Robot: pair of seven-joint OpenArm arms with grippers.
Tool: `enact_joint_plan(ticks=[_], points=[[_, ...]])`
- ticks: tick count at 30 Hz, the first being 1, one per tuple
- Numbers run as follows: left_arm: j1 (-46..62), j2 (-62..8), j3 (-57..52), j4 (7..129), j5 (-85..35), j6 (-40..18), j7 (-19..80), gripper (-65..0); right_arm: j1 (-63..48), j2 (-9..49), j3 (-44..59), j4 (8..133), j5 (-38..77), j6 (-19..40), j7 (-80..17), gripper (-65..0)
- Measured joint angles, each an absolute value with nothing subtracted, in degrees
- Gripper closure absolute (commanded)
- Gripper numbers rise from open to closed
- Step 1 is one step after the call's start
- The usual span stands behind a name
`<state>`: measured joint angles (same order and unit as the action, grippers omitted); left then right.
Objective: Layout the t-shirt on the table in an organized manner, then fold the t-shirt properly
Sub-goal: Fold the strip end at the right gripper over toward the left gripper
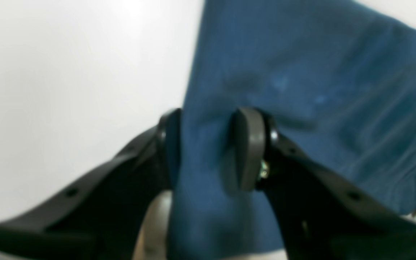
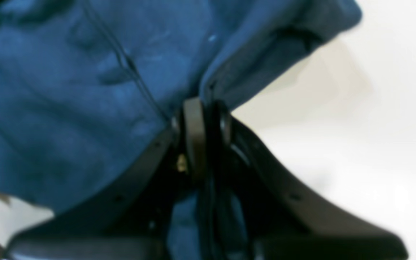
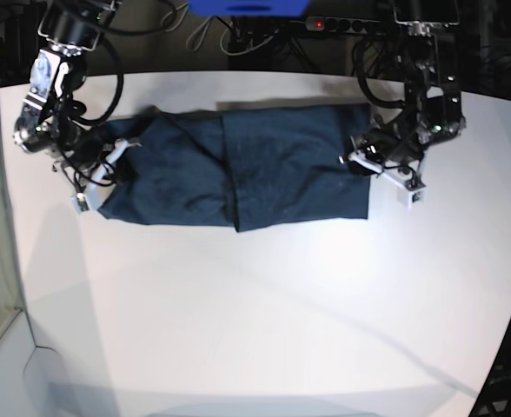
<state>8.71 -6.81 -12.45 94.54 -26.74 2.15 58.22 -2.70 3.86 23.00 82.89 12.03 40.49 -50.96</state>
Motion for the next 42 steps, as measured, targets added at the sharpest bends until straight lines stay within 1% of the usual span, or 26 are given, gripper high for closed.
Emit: enact_joint_plan(ticks=[2, 4, 7, 9, 11, 15, 20, 23, 26, 29, 31, 35, 37, 42], points=[[9.1, -6.7, -12.9, 97.4, -26.9, 2.2, 58.3, -24.1, -3.0, 3.4, 22.7, 86.3, 10.9, 40.5, -55.8, 0.0], [9.0, -6.0, -15.6, 100.0, -27.9, 2.1, 58.2, -24.1, -3.6, 3.1, 22.5, 89.9, 11.4, 40.5, -61.0, 0.0], [10.2, -6.0, -20.7, 102.1, -33.4, 2.1, 58.1, -24.1, -4.6, 3.2, 22.4, 95.0, 11.6, 40.3, -68.3, 0.0], [10.7, -5.8, -24.9, 101.0, -35.2, 2.1, 58.7, -24.1, -5.2, 3.2, 22.5, 97.9, 11.4, 40.2, -72.3, 0.0], [10.1, -6.5, -27.3, 97.4, -34.8, 2.3, 57.8, -24.0, -5.5, 3.2, 22.6, 100.8, 12.0, 40.2, -74.0, 0.0], [8.1, -8.8, -25.3, 89.3, -34.7, 2.3, 57.8, -23.8, -4.8, 3.2, 22.4, 105.1, 15.3, 40.2, -75.6, 0.0], [4.9, -8.8, -22.2, 84.9, -36.3, 1.9, 56.0, -23.8, -4.9, 2.0, 22.5, 108.4, 15.5, 40.2, -79.0, 0.0], [4.2, -8.7, -20.2, 84.4, -36.3, 1.8, 55.5, -23.8, -4.8, 0.8, 22.0, 110.7, 16.0, 40.2, -80.0, 0.0], [3.9, -8.7, -17.9, 84.4, -36.3, 1.7, 55.3, -23.8, -4.9, 0.0, 19.1, 113.3, 15.4, 40.2, -80.7, 0.0], [4.0, -8.7, -17.1, 84.4, -36.4, 1.7, 55.2, -23.8, -5.0, -0.5, 15.5, 114.0, 17.2, 40.2, -80.5, 0.0], [4.0, -8.7, -17.0, 84.4, -36.4, 1.7, 55.2, -23.8, -4.8, -1.8, 14.9, 114.1, 17.5, 40.2, -80.6, 0.0], [4.0, -8.7, -17.0, 84.4, -36.6, 1.7, 55.2, -23.8, -4.8, -3.1, 14.8, 114.1, 23.1, 40.2, -81.0, 0.0], [4.0, -8.7, -17.0, 84.4, -36.6, 1.7, 55.2, -23.8, -4.7, -3.9, 14.2, 114.1, 24.0, 40.2, -81.0, 0.0], [4.1, -8.6, -17.0, 84.4, -36.6, 1.7, 55.0, -23.8, -3.2, -5.8, 6.7, 114.1, 24.1, 40.2, -81.0, 0.0]])
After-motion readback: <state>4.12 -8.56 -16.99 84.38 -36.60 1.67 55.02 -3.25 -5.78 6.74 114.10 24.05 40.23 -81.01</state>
